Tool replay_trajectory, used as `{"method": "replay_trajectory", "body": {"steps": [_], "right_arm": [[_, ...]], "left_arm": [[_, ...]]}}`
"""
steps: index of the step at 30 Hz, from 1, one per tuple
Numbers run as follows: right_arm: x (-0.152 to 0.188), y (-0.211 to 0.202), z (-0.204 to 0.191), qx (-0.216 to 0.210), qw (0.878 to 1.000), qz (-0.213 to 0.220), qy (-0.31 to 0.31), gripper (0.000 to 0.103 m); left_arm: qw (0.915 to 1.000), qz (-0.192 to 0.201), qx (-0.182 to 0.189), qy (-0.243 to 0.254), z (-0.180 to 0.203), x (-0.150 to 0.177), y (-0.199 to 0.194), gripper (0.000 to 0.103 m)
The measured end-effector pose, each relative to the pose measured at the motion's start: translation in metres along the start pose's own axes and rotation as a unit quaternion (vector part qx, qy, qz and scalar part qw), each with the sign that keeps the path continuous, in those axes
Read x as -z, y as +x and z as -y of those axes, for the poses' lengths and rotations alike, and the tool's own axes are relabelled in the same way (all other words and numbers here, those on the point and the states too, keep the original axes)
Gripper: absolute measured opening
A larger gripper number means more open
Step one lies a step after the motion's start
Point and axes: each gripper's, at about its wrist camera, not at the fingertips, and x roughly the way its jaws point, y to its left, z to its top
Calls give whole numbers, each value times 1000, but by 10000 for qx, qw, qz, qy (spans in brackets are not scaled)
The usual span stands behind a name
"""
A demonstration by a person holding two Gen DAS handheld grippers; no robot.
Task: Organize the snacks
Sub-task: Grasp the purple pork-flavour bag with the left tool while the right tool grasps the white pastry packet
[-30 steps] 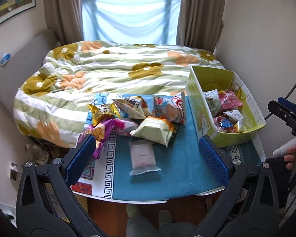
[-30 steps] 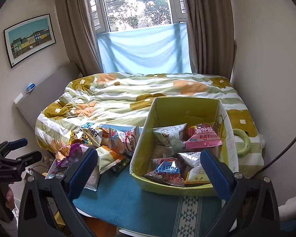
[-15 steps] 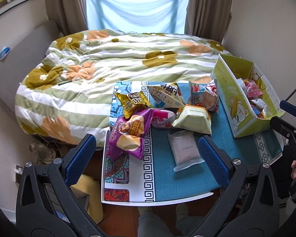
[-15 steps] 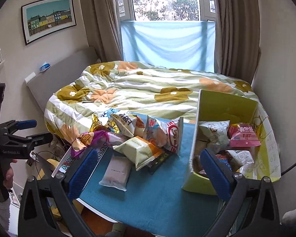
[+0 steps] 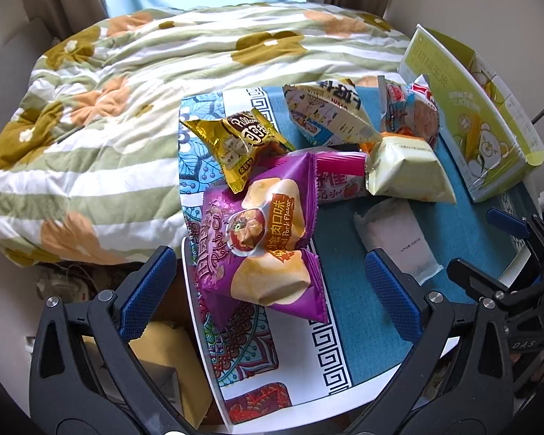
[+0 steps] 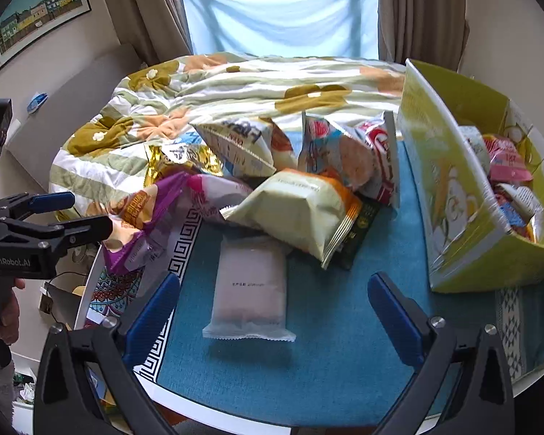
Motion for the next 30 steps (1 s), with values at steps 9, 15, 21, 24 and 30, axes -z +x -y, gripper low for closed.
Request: {"method": "replay_trajectory", "body": {"steps": [9,15,21,24,30], "right_arm": [[19,52,-13,253,9991,-280,194,103],[22,70,-17,407,9984,-389,35,103],[23,79,-23,454,9982,-402,-48,103],[22,80,-26,517,9978,-398,-92,101],[20,90,-31,503,9968,-593,-167,85]], "left_arm": [[9993,-274,73,263,-6,-3,56,98],[9984,-367,120,404,-10,-2,77,88],[9974,-362,207,590,-7,-3,76,77],[9972,-361,252,601,-9,-3,74,77],[9964,-370,337,684,-6,2,70,75]]}}
